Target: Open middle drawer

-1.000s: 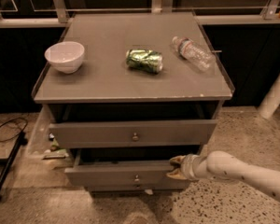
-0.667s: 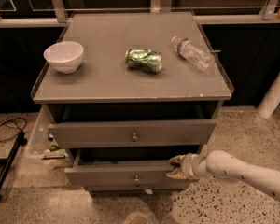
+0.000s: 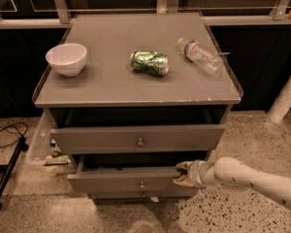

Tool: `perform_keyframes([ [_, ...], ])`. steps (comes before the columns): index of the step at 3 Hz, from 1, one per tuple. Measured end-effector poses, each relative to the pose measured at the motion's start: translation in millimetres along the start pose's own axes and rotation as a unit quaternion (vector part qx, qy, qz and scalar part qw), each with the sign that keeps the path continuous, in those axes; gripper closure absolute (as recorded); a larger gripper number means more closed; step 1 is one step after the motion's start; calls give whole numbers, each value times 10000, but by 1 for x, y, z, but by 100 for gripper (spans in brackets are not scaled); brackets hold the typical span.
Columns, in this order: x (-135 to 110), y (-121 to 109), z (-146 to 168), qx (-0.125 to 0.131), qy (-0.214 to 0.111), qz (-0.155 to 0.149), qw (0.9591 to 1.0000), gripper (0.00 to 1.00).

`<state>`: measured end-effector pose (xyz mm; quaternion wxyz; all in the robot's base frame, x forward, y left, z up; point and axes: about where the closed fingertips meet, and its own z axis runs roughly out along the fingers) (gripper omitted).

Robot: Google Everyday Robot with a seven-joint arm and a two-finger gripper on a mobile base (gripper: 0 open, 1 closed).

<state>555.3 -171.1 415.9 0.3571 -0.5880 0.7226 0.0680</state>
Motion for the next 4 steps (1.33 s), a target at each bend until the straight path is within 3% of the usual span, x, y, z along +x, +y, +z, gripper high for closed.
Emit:
perform_keyframes([
  [1,14,18,6,-205,53,141,9997,11],
  [2,13,18,5,-206,54,140,9997,15],
  [4,21,96,-42,-665,124,-122,9976,62],
])
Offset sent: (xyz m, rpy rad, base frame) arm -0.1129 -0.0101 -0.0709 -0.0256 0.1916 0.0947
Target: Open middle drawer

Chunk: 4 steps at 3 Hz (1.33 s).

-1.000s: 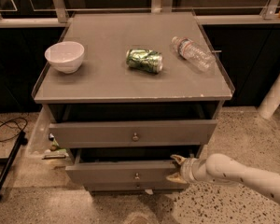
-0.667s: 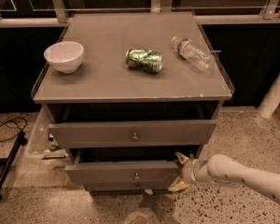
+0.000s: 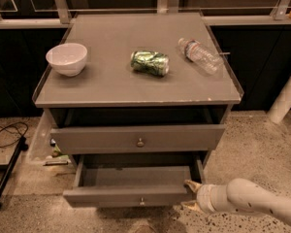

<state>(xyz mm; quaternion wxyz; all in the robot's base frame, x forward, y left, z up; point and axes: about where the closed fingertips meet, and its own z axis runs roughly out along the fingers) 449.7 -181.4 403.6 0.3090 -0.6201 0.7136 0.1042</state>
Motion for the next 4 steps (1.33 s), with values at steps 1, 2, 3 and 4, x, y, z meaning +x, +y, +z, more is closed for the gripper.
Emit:
perform_keyframes([
  [1,2,19,-18,-97,24,-23,9999,85],
  [2,1,19,-19,-97,24,-23,9999,100],
  [3,1,19,-19,-98,24,-23,9999,81],
  [4,1,19,-19,-98,24,-23,9999,57],
])
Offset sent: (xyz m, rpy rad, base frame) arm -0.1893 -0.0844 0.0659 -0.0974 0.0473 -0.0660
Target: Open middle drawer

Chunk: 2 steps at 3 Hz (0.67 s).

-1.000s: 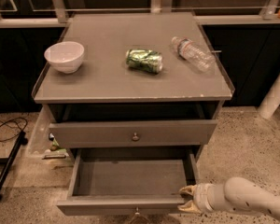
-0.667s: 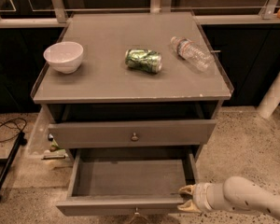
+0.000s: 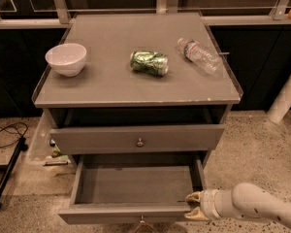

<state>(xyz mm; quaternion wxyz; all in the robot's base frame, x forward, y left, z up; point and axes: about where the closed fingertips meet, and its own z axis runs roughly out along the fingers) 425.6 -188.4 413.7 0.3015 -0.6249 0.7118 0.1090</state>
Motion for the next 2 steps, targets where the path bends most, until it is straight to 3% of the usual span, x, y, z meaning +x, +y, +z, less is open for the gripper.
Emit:
perform_keyframes([
  [1,0,0,0,-2,-1,1,10000,34],
  [2,7,13,1,-197,-82,59,9998,11],
])
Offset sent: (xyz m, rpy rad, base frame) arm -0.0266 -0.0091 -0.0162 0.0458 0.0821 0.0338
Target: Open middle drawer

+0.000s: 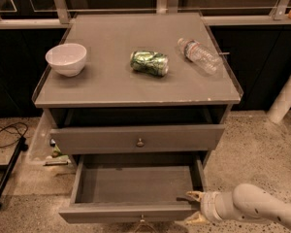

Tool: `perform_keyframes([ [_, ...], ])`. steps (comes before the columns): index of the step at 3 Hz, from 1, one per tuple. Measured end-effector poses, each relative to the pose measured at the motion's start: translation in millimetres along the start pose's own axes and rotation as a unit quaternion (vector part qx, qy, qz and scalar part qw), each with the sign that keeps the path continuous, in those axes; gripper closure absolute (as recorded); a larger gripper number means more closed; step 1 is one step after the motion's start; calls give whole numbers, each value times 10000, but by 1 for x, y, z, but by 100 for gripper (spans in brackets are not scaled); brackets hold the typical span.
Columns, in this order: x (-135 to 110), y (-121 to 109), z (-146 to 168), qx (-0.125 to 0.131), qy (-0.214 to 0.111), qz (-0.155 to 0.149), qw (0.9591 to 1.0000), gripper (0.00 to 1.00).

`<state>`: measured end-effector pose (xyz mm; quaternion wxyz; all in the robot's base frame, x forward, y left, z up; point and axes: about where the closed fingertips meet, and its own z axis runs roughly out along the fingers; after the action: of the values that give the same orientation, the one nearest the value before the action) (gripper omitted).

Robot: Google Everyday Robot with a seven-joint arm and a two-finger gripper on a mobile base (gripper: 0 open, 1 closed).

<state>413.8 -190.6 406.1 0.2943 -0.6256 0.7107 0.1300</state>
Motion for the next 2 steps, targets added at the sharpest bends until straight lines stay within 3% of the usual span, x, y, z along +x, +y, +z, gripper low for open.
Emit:
perform_keyframes([
  [1,13,39,-7,-222,-125,18,9997,14],
  [2,30,83,-27,-294,-201,73,9993,38],
])
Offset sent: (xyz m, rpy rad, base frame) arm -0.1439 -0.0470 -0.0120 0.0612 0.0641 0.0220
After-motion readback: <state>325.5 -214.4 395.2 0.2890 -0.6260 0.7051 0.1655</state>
